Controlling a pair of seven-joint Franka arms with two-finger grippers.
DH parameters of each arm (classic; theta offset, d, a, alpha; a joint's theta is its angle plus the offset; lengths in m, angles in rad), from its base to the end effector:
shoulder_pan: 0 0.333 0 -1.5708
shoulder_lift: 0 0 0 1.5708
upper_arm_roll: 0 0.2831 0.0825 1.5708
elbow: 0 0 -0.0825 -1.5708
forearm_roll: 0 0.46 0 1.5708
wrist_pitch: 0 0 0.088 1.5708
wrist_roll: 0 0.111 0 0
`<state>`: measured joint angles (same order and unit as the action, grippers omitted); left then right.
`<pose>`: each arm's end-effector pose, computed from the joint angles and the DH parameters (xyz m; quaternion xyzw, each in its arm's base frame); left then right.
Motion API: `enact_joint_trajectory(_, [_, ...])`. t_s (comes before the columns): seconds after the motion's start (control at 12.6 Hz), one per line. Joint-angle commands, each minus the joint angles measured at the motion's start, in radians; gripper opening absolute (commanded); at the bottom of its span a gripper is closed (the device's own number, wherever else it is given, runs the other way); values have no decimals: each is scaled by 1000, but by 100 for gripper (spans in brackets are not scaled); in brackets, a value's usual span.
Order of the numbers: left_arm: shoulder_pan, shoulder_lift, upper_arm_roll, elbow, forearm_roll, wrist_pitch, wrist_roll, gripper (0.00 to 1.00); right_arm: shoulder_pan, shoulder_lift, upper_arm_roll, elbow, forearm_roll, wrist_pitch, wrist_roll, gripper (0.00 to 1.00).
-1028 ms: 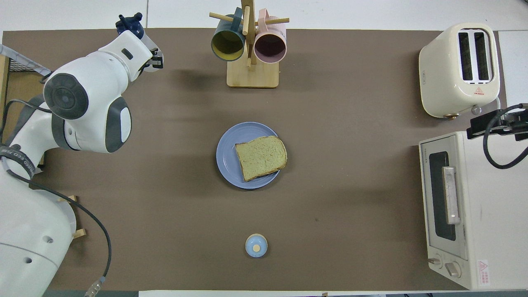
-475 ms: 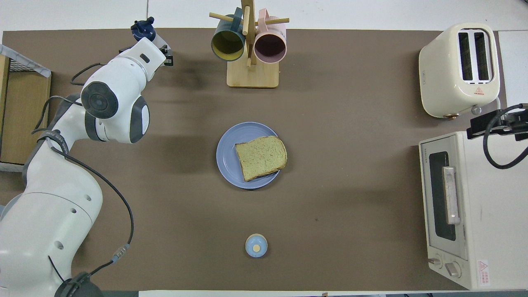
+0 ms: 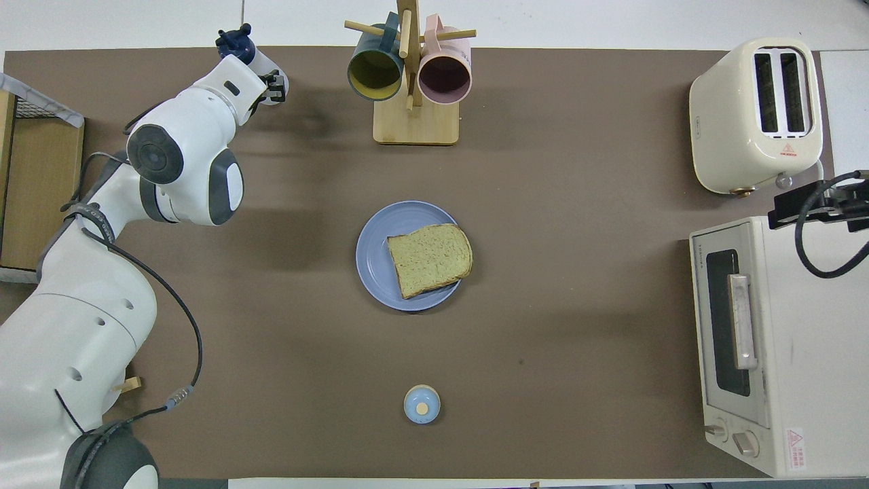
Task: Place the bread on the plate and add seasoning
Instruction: 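Set the bottle down beside the mug stand and open the left gripper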
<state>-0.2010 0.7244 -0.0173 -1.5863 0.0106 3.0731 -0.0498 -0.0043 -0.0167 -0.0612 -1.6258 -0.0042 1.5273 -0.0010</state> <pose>0.7667 -0.1688 0.2217 0.9248 -0.0787 0.3685 0.0519 0.6179 -0.0412 0.5644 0.9986 -0.0322 -0.0409 0.0002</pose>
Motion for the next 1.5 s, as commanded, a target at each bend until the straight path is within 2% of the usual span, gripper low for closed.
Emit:
enact_joint_trajectory(0.0, [9,69,-12,74,25,50,5,0,-10,-15,4,-14,9,-9,-22,100])
enact_joint_trajectory(0.55, [-6,61,-9,48,22,50,93,0,-10,-17,4,-14,9,-9,-22,100])
enact_joint_trajectory(0.79, [-5,55,-9,32,22,39,91,34,-10,-17,4,-14,9,-9,-22,100])
enact_joint_trajectory(0.87, [-3,53,-10,32,22,36,91,42,-10,-17,4,-16,9,-9,-22,100])
enact_joint_trajectory(1.03, [-5,52,-9,31,22,18,90,70,-10,-17,4,-14,9,-9,-22,100])
enact_joint_trajectory(1.11, [-3,52,-9,31,22,18,88,89,-10,-15,4,-16,9,-9,-22,100])
enact_joint_trajectory(1.19, [-3,52,-9,31,22,16,88,100,-10,-17,4,-14,9,-9,-22,100])
enact_joint_trajectory(1.42, [0,47,-10,20,22,18,87,100,-10,-17,4,-16,9,-9,-22,100])
